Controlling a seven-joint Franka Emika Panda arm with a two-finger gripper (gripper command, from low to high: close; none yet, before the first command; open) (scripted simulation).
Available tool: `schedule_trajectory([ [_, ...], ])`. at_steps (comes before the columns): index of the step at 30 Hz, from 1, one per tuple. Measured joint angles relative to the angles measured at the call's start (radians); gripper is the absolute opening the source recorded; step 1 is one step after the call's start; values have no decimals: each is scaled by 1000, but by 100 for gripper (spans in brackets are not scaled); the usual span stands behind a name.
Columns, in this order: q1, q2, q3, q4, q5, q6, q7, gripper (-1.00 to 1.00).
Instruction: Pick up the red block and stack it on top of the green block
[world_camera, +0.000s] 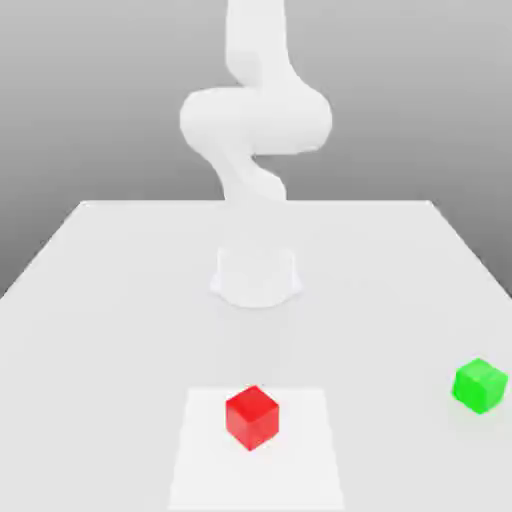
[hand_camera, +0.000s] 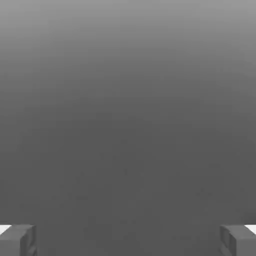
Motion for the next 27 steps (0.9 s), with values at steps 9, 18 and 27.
schedule_trajectory([
  [9, -137, 343, 130, -200, -20, 204, 370, 0],
  [18, -190, 670, 174, -394, -19, 401, 711, 0],
  [27, -111, 952, 67, -394, -134, 626, 856, -100],
])
